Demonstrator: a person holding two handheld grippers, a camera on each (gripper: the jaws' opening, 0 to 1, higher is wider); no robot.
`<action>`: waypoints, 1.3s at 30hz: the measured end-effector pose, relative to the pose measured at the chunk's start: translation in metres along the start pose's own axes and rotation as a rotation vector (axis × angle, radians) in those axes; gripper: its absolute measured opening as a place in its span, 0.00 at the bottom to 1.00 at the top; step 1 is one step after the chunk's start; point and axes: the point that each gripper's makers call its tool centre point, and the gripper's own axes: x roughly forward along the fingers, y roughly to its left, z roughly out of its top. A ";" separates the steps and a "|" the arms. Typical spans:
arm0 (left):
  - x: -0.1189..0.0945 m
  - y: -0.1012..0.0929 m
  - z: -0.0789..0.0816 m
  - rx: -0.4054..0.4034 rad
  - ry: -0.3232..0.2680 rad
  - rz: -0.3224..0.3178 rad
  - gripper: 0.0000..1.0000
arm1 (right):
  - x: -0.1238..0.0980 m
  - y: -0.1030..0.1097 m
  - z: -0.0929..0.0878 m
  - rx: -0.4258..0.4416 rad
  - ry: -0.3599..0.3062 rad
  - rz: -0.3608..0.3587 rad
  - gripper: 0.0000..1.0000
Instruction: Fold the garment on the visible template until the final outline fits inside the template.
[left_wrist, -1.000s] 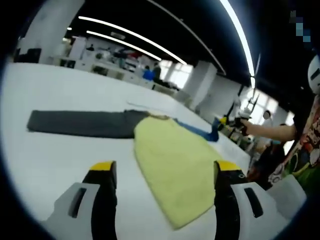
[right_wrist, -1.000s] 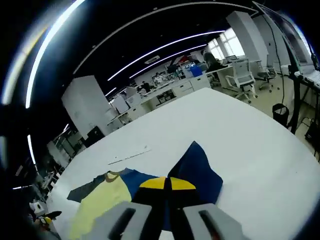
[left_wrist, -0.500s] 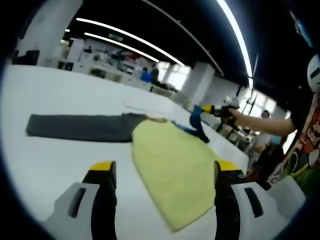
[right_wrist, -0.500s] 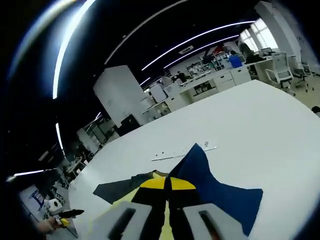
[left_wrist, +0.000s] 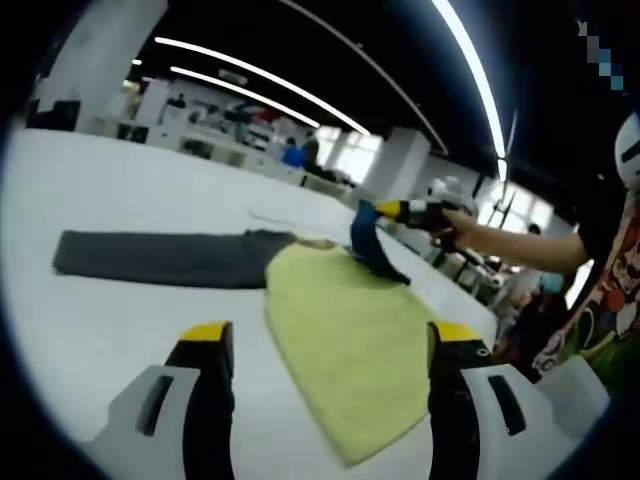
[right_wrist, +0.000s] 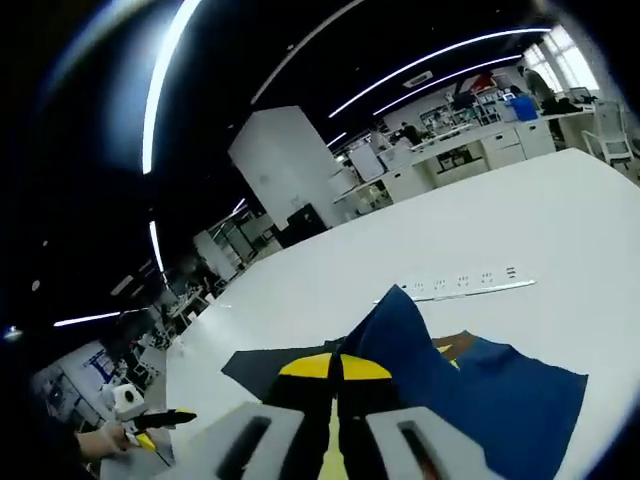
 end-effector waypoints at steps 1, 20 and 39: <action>0.000 0.000 0.000 0.000 -0.001 0.000 0.75 | 0.003 0.005 0.000 0.002 -0.001 0.010 0.00; 0.004 0.005 -0.007 -0.018 0.020 -0.002 0.74 | 0.082 0.038 -0.061 -0.095 0.145 0.022 0.00; 0.007 0.008 -0.012 -0.045 0.027 0.004 0.74 | 0.126 0.028 -0.094 -0.190 0.246 0.001 0.00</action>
